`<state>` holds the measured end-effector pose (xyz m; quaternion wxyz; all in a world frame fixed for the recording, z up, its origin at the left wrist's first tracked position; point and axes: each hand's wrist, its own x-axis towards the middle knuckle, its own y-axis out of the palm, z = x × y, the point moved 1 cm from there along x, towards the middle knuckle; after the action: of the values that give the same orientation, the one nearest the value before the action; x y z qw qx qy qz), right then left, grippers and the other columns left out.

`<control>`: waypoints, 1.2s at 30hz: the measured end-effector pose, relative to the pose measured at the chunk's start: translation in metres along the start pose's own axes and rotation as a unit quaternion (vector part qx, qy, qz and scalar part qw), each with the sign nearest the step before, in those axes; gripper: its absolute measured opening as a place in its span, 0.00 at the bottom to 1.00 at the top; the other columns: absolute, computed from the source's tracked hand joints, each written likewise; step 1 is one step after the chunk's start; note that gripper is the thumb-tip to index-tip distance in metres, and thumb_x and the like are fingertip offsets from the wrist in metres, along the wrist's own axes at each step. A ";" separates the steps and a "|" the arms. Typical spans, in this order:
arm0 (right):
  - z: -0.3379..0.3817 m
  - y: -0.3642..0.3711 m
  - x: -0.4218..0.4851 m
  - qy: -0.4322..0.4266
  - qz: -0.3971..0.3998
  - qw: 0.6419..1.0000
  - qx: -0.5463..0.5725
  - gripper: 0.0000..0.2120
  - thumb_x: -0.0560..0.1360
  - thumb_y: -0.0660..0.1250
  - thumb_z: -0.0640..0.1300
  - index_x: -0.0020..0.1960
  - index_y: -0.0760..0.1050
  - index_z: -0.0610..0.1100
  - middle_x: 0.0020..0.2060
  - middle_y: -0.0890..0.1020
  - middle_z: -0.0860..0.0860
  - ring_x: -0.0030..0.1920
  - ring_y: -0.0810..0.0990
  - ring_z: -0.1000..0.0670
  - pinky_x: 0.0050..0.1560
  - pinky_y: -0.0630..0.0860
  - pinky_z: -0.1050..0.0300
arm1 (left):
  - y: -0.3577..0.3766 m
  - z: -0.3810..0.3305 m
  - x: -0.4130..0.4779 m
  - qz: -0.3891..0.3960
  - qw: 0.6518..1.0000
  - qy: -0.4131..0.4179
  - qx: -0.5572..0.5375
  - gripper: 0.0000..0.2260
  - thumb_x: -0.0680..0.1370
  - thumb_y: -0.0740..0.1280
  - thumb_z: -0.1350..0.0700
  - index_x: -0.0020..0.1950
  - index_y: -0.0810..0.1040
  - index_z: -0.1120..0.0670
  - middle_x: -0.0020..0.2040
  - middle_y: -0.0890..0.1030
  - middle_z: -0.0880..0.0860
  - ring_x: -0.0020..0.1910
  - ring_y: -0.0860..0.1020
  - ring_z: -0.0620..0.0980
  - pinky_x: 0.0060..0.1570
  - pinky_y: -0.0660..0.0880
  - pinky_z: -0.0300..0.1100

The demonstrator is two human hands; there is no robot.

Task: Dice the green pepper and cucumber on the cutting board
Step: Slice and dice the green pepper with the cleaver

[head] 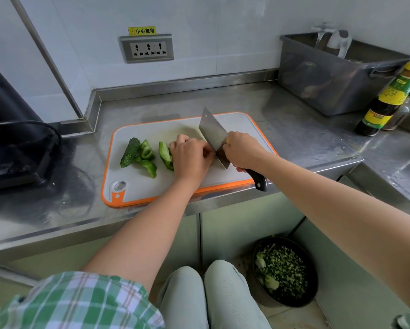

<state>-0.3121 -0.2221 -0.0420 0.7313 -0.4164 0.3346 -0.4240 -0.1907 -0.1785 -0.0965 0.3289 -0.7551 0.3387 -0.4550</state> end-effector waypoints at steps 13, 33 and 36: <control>0.002 -0.004 -0.013 -0.021 0.047 0.994 0.100 0.17 0.80 0.50 0.38 0.64 0.71 0.48 0.29 0.75 0.45 0.21 0.72 0.48 0.22 0.70 0.61 | -0.004 0.006 -0.003 -0.060 0.997 -0.011 -0.038 0.07 0.74 0.66 0.60 0.50 0.79 0.54 0.42 0.82 0.53 0.49 0.73 0.60 0.44 0.67 0.50; -0.023 -0.019 0.012 -0.005 0.030 0.995 0.094 0.02 0.77 0.56 0.37 0.47 0.66 0.39 0.27 0.73 0.42 0.21 0.70 0.47 0.22 0.68 0.60 | 0.003 0.005 0.004 -0.008 1.000 -0.004 0.022 0.06 0.76 0.65 0.56 0.45 0.82 0.50 0.45 0.82 0.53 0.52 0.73 0.59 0.47 0.65 0.49; -0.036 -0.023 0.013 0.022 0.027 0.995 0.099 0.04 0.76 0.56 0.36 0.50 0.67 0.38 0.27 0.74 0.42 0.22 0.70 0.46 0.22 0.67 0.60 | 0.001 0.008 0.004 0.006 1.000 0.000 0.024 0.07 0.76 0.63 0.56 0.45 0.82 0.50 0.45 0.82 0.52 0.52 0.72 0.58 0.47 0.65 0.48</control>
<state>-0.3450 -0.2520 -0.0386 0.7725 -0.3239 0.3178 -0.4443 -0.1822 -0.1812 -0.0987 0.3493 -0.7453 0.3320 -0.4608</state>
